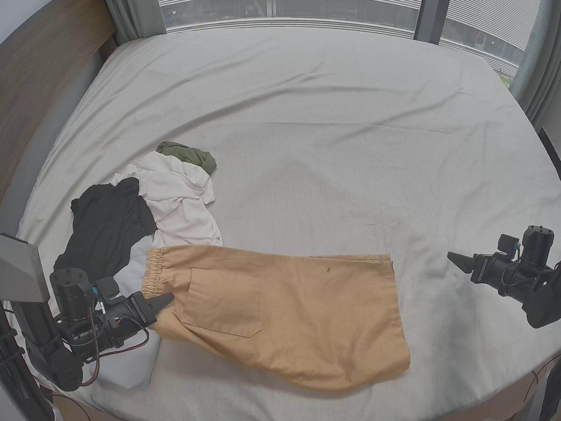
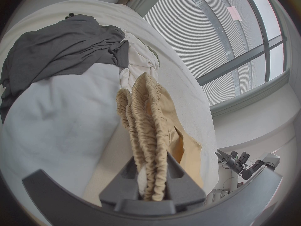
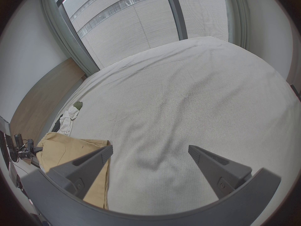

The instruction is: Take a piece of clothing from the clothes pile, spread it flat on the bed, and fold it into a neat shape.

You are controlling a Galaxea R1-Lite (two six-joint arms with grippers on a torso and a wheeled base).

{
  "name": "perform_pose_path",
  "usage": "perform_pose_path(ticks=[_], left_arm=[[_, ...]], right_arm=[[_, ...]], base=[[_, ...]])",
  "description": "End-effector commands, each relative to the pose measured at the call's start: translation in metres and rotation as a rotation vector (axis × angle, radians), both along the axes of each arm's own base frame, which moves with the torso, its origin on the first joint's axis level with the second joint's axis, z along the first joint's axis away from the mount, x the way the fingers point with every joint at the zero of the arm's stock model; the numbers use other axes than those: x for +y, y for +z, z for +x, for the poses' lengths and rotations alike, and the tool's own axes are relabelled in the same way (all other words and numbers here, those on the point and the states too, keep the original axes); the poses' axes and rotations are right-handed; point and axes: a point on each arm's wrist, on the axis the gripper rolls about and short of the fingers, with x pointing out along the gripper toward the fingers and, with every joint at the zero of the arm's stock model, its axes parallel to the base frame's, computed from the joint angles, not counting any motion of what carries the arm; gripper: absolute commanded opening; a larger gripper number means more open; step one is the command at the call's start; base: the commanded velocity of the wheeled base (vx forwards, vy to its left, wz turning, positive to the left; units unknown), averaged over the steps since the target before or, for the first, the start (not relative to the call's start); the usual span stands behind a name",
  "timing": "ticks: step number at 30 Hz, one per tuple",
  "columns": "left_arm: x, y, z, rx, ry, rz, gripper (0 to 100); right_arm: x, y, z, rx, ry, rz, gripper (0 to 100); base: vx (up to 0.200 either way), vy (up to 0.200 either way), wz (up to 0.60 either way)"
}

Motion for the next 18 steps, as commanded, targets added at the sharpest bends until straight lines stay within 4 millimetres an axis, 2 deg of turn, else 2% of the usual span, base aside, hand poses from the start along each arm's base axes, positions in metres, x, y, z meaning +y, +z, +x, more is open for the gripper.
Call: perform_pose_path(ticks=[1, 9, 18], left_arm=[[0.006, 0.001, -0.001, -0.001, 0.023, -0.002, 0], [0.001, 0.013, -0.006, -0.047, -0.024, -0.018, 0], [-0.040, 0.021, -0.016, -0.089, -0.207, -0.026, 0]], right_arm=[[0.000, 0.000, 0.000, -0.001, 0.002, 0.001, 100], [0.001, 0.000, 0.000, -0.001, 0.003, 0.001, 100], [0.001, 0.001, 0.000, -0.006, 0.005, 0.000, 100]], base=[[0.000, 0.000, 0.00], [0.000, 0.000, 0.00], [0.000, 0.000, 0.00]])
